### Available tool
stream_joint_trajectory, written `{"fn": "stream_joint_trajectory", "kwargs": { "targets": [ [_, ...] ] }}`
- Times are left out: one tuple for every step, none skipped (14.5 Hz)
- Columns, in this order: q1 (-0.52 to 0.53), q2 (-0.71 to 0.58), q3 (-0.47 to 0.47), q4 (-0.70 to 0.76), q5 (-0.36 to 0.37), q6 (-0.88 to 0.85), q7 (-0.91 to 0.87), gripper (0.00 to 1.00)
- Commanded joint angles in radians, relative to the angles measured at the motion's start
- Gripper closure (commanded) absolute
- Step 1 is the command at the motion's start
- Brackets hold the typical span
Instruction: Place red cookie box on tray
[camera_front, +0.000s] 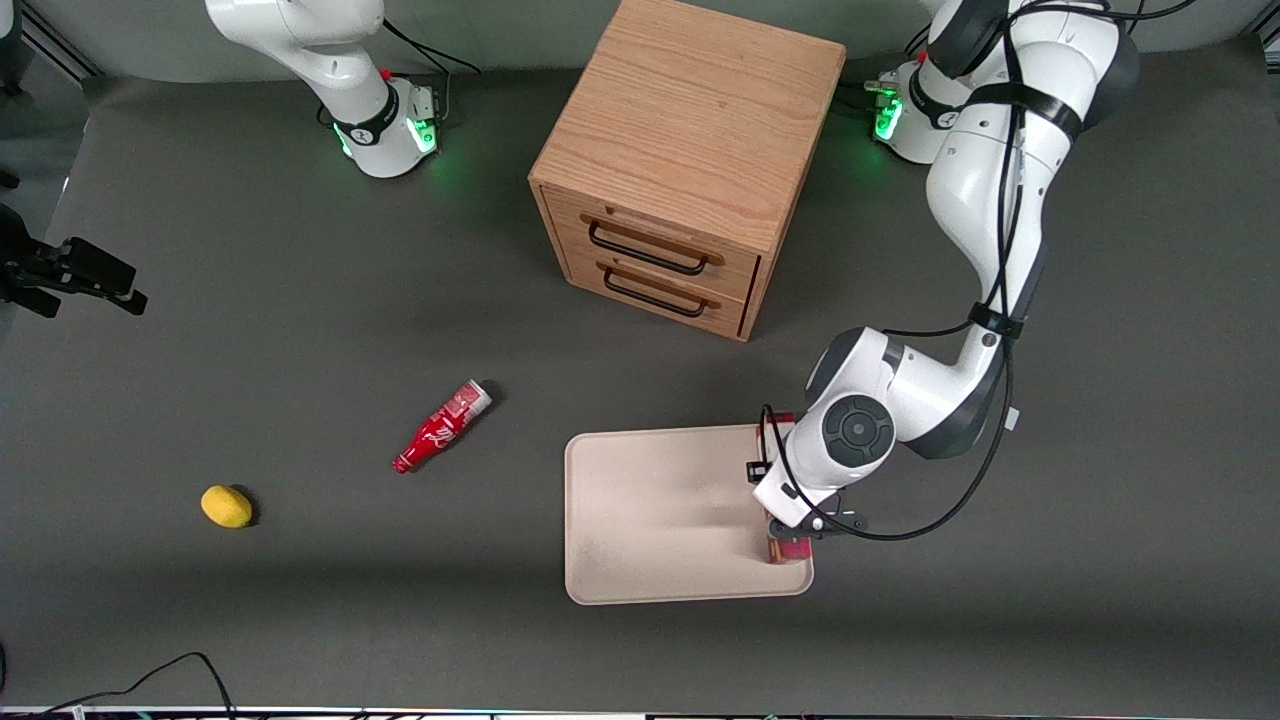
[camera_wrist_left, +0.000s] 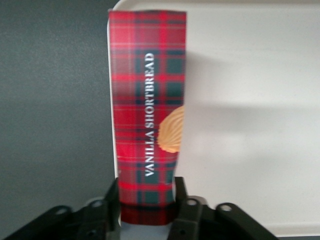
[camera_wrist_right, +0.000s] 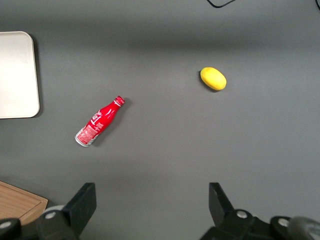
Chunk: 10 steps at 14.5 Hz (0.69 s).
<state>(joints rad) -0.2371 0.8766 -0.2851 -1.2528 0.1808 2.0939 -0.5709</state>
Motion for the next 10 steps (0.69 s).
{"fn": "stream_joint_trajectory", "kwargs": {
  "targets": [
    [0.001,-0.018,0.006,-0.019,0.016,0.011,-0.027,0.00],
    [0.002,-0.025,0.006,-0.017,0.014,0.009,-0.027,0.00],
    [0.007,-0.036,0.006,-0.008,0.008,-0.009,-0.026,0.00],
    [0.013,-0.054,0.006,-0.007,0.005,-0.015,-0.029,0.00],
    [0.018,-0.073,0.006,-0.005,0.005,-0.026,-0.029,0.00],
    [0.018,-0.103,0.006,0.000,0.000,-0.063,-0.029,0.00],
    [0.022,-0.131,0.006,0.015,0.002,-0.115,-0.027,0.00],
    [0.041,-0.175,0.006,0.016,0.002,-0.173,-0.020,0.00],
    [0.061,-0.230,0.004,0.004,-0.003,-0.227,-0.011,0.00],
    [0.080,-0.292,0.003,-0.011,-0.018,-0.273,-0.001,0.00]
  ]
}}
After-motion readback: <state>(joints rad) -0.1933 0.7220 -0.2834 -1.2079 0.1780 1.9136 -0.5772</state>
